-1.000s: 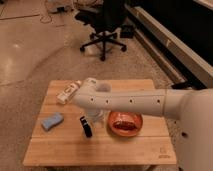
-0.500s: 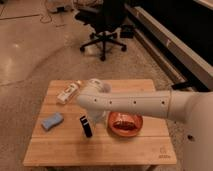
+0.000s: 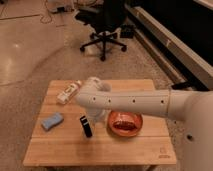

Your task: Knock the eraser over

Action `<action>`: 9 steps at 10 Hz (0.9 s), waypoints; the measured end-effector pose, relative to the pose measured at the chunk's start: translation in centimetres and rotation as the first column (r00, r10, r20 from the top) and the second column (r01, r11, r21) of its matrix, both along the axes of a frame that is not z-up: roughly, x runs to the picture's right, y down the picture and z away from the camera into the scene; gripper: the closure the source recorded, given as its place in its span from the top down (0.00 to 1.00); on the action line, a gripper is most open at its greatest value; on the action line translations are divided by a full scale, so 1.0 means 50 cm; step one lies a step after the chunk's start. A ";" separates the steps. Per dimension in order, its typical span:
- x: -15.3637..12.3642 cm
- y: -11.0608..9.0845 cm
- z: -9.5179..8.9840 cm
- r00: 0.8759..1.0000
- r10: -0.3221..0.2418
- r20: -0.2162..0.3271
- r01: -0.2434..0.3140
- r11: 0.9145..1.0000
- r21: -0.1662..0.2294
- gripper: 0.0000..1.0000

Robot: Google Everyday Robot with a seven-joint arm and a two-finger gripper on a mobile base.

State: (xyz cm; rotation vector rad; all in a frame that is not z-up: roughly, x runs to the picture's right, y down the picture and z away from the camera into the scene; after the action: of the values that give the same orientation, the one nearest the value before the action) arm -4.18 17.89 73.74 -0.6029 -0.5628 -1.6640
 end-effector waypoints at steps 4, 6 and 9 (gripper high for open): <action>-0.002 -0.003 0.009 1.000 -0.003 0.011 0.003 1.000 0.000 0.41; -0.016 -0.002 0.009 1.000 -0.010 0.017 0.010 1.000 -0.004 0.41; -0.033 0.002 0.008 1.000 -0.002 0.014 0.002 1.000 -0.002 0.41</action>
State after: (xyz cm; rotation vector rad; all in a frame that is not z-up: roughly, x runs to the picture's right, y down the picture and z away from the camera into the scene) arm -5.85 17.97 74.14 -0.5938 -0.5748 -1.6709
